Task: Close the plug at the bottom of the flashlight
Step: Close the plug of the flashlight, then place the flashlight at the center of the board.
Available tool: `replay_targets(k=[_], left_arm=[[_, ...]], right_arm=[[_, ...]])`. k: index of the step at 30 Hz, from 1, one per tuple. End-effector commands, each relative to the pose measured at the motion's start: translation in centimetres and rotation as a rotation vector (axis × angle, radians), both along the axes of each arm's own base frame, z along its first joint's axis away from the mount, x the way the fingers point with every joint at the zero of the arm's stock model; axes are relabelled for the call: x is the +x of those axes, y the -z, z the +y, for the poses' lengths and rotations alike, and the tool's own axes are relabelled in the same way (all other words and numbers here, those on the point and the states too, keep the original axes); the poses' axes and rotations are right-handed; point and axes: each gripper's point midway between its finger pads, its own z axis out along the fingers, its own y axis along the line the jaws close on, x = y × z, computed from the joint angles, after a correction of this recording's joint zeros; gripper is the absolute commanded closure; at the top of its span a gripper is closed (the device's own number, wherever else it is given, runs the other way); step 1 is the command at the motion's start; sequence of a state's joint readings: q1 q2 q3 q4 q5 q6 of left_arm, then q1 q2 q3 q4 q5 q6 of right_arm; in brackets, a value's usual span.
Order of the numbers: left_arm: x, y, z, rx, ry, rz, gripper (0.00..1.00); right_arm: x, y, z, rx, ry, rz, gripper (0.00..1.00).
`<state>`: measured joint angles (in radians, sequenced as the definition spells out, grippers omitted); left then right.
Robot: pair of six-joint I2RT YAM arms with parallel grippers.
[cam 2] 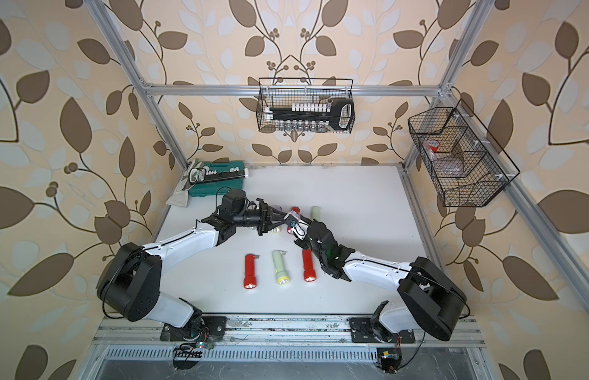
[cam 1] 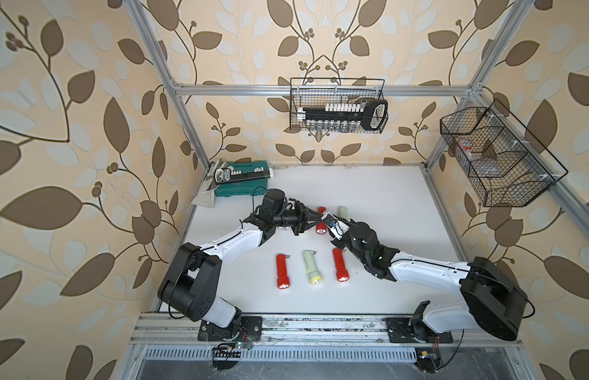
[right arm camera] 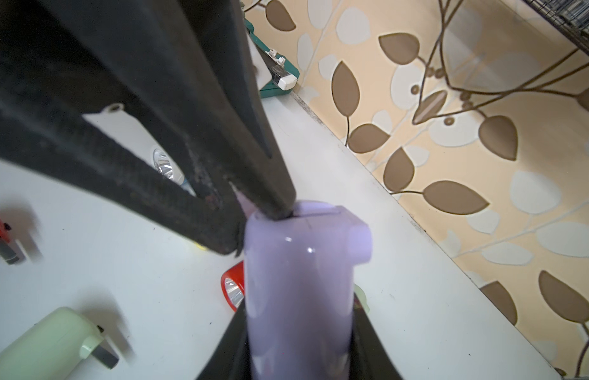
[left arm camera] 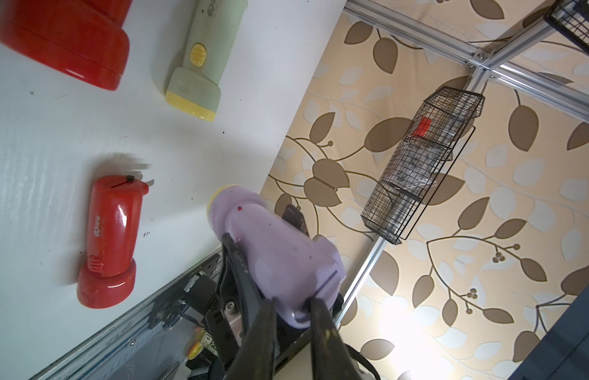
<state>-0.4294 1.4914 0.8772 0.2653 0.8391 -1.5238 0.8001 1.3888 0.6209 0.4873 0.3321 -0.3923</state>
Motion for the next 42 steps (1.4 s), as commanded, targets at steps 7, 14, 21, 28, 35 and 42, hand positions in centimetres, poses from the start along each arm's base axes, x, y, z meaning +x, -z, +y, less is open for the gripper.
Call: replay_targets(k=[7,14,21,28,35,42], left_arm=[[2.4,0.1,3.9,0.122,-0.045,-0.087,0.49],[4.5,-0.5,6.2,0.300,-0.049,-0.190,0.33],[6.6,-0.3,11.1,0.698,-0.073,-0.377,0.15],[6.8,0.2,15.6,0.990,-0.100,-0.459,0.01],[6.3,0.6,15.8,0.988,-0.094,-0.455,0.01],[6.2,1.2,14.5,0.911,-0.061,-0.448,0.01]], right_arm=[[-0.7,-1.2,-0.8,0.090,0.031,0.009,1.00],[-0.7,-0.9,-1.9,0.113,0.068,0.030,1.00],[1.7,0.4,-5.9,0.254,0.261,0.263,1.00],[3.8,4.1,-11.6,0.424,0.519,0.645,1.00],[5.8,8.7,-15.4,0.506,0.697,0.946,1.00],[8.7,10.9,-15.9,0.405,0.771,0.999,1.00]])
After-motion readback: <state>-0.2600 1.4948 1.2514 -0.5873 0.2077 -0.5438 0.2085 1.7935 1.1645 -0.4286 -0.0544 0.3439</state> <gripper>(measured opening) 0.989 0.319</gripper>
